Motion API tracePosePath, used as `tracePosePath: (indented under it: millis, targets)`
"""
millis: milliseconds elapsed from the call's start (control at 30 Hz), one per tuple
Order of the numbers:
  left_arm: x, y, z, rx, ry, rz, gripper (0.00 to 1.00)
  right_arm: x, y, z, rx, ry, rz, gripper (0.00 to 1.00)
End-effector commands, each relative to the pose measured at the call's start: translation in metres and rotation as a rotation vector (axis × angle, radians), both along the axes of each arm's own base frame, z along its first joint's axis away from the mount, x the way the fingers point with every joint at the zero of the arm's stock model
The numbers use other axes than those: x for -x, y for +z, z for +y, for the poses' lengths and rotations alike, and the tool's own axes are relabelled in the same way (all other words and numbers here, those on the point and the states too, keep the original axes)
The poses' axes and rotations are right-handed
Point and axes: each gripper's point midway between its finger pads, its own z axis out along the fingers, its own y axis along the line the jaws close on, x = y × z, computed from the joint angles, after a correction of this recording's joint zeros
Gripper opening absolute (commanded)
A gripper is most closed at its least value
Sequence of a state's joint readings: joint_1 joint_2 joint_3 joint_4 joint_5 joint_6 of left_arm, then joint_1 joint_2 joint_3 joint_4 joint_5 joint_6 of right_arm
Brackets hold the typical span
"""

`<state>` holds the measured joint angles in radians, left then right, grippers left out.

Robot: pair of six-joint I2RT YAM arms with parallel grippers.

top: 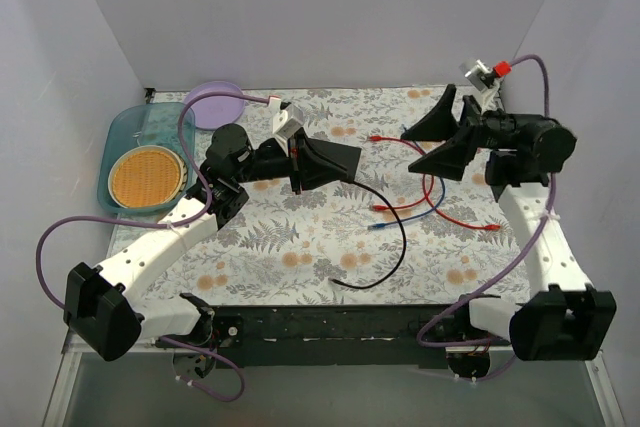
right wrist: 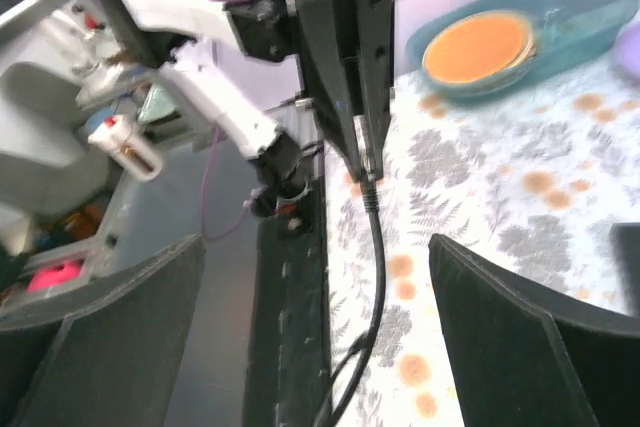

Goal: Insert the plug into the switch port

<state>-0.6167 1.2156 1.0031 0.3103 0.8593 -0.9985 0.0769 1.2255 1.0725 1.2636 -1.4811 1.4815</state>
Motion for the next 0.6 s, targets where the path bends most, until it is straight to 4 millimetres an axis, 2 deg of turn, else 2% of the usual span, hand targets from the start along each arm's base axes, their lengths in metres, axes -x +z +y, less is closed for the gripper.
tracePosePath:
  millis: [0,33,100,167,233,300,333,367,433,567]
  targets:
    - [0.000,0.012,0.005,0.019,0.024,-0.034,0.00,-0.029,0.059,-0.009,-0.051,-0.252,-0.493,0.98]
    - [0.000,0.012,0.004,0.018,0.024,-0.034,0.00,-0.047,0.042,-0.008,0.032,-0.412,-0.284,0.98]
    - [0.000,0.012,0.005,0.025,0.027,-0.037,0.00,-0.053,0.056,-0.009,0.042,-0.453,-0.338,0.98]
    - [-0.001,0.013,0.005,0.028,0.032,-0.033,0.00,-0.059,0.062,-0.015,0.049,-0.536,-0.343,0.99]
    - [-0.001,0.015,0.005,0.029,0.033,-0.027,0.00,-0.070,0.068,-0.028,0.060,-0.680,-0.360,0.98]
    - [-0.003,0.016,0.005,0.027,0.051,-0.017,0.00,-0.068,0.077,-0.040,0.047,-0.785,-0.394,0.98]
    - [-0.007,0.019,0.006,0.035,0.075,-0.016,0.00,-0.076,0.075,-0.050,0.047,-0.865,-0.387,0.99]
    - [-0.009,0.021,0.007,0.040,0.094,-0.010,0.00,-0.072,0.078,-0.057,0.052,-0.915,-0.393,0.98]
    - [-0.020,0.029,0.010,0.059,0.168,0.024,0.00,-0.078,0.076,-0.068,0.064,-1.000,-0.394,0.98]
    - [-0.035,0.041,0.015,0.088,0.269,0.083,0.00,-0.078,0.068,-0.078,0.080,-1.075,-0.394,0.98]
